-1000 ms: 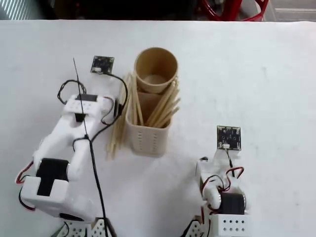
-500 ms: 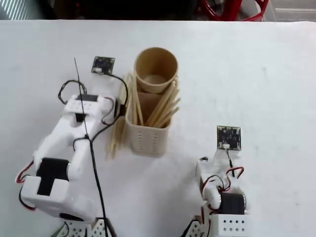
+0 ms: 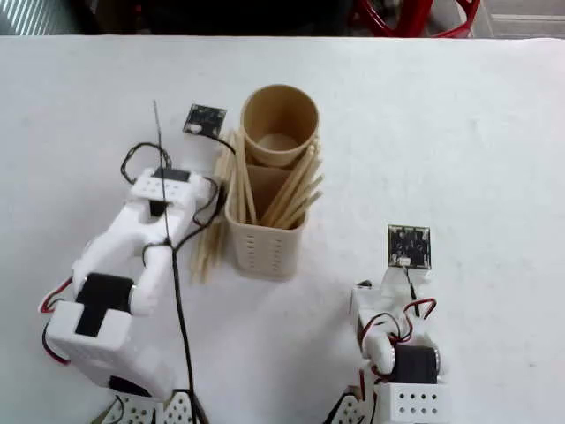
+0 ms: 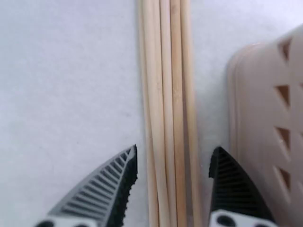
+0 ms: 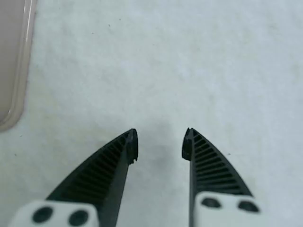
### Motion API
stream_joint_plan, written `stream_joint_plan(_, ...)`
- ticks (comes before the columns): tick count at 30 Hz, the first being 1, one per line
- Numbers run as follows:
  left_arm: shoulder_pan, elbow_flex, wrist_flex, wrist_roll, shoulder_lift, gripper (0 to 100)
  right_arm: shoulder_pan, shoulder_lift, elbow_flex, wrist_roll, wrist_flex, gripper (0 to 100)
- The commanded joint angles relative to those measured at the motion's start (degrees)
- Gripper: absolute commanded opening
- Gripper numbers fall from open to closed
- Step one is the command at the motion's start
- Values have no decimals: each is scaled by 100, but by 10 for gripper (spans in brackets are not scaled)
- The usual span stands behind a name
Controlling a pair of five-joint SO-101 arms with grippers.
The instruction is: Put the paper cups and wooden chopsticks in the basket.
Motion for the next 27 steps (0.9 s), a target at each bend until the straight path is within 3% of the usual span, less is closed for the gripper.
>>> stream_joint_plan(1,57,-527,281,-9,110,249,-13,-48,53,44,40,159)
stream_joint_plan(10,-796,-633,334,360,198,248,-13,-48,53,44,40,159)
stream_joint_plan(19,-840,-703,580,352,171,248,-13,-48,53,44,40,159)
stream_joint_plan(27,-699,-545,536,88,-734,244,-13,-48,53,44,40,159)
